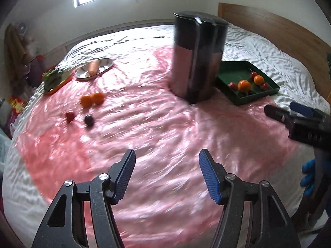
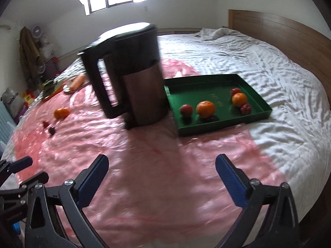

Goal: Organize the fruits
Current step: 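Withdraw both open tools from the tray back over the fruit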

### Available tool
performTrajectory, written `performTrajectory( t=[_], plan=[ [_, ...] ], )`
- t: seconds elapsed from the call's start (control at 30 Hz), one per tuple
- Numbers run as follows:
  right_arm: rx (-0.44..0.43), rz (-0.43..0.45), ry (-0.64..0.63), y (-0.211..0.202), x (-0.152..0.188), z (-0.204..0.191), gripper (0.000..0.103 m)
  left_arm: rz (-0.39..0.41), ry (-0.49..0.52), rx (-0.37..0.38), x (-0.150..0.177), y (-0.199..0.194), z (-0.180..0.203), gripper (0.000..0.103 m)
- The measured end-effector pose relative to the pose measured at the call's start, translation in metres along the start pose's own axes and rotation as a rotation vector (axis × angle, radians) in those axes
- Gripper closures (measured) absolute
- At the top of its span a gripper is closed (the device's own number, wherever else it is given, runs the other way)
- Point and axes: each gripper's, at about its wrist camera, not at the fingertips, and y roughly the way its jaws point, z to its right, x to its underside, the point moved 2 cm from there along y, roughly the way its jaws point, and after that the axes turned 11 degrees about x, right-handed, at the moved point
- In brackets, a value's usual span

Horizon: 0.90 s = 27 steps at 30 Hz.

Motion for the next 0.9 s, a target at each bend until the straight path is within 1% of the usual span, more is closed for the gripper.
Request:
performTrajectory(
  t=[0.17,0.43,0.57,0.67,0.8,0.9],
  plan=[
    [-0.048,-0.008,-0.085,-0.017,0.011,-0.051,0.000,0.016,-0.001,-0.054,0.019,-0.023,-0.024,0.045],
    [-0.134,-0.001,-0.202,-0.029,0.016,-0.121,0.000,-0.008,-0.064,-0.141,0.049,-0.043,-0.075,0.045],
    [-0.180,0.000,-0.244,-0.024,0.011,-0.153,0.000,-0.008,-0.106,-0.183,0.059,-0.047,-0.108,0.045],
    [-0.208,-0.007,-0.280,-0.015,0.007,-0.176,0.000,-0.008,-0.138,-0.198,0.061,-0.046,-0.133,0.045],
    [-0.249,-0.024,-0.310,0.002,-0.001,-0.203,0.000,0.005,-0.178,-0.206,0.056,-0.043,-0.167,0.045],
    [-0.269,-0.030,-0.349,0.017,-0.009,-0.221,0.000,0.012,-0.196,-0.197,0.047,-0.037,-0.187,0.045]
  ],
)
